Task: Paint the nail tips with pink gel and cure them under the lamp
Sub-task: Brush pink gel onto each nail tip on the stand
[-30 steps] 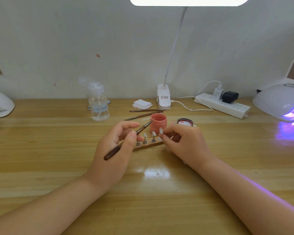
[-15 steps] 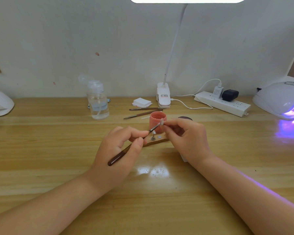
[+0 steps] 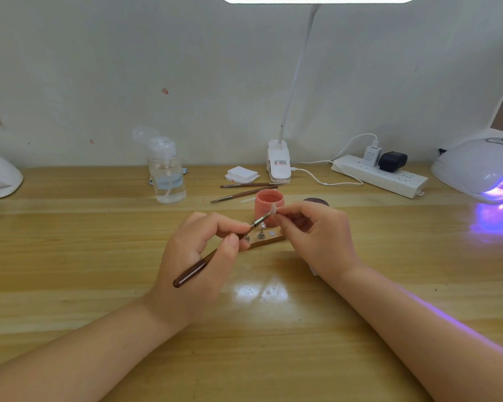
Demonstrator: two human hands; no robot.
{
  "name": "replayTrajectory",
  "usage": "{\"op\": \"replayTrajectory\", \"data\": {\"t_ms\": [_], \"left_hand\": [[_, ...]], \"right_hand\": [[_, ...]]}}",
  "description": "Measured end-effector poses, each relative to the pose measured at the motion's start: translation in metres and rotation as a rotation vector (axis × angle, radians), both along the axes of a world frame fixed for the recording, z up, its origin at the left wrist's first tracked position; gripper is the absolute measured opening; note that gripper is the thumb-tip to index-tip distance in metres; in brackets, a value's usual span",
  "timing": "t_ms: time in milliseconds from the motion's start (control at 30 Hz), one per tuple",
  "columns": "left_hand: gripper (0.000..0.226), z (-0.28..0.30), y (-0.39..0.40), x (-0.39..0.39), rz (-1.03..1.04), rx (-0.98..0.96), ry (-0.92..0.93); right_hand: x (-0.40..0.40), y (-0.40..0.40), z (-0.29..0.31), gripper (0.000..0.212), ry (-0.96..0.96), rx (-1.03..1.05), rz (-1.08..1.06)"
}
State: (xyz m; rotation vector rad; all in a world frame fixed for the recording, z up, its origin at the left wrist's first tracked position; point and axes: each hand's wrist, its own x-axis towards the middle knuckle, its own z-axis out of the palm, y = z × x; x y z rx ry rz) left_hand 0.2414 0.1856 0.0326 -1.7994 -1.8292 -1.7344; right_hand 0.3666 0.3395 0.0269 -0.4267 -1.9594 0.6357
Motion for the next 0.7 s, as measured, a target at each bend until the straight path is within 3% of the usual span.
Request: {"op": "replayTrajectory", "data": {"t_ms": [233,400,600,700], "left_hand": [[0.024,-0.001,0.000,0.000,-0.033,-0.031,-0.017],[0.016,0.000,0.003,0.000,-0.046,0.019,-0.197],[0.031,-0.001,0.005,0.000,-0.126,0.037,-0.273],[0.027,0.000,0.004,0.001,-0.146,0.034,-0.276]], "right_hand": [[0.002,-0.001,0.002,0.005,-0.002,-0.046,-0.023],[0.001,0.000,0.005,0.007,0.017,-0.200,-0.046],[-0.001,-0.004,0.020,0.016,0.064,-0.306,0.080],[-0.005,0.001,0.026,0.010,0.058,-0.413,0.098]]}}
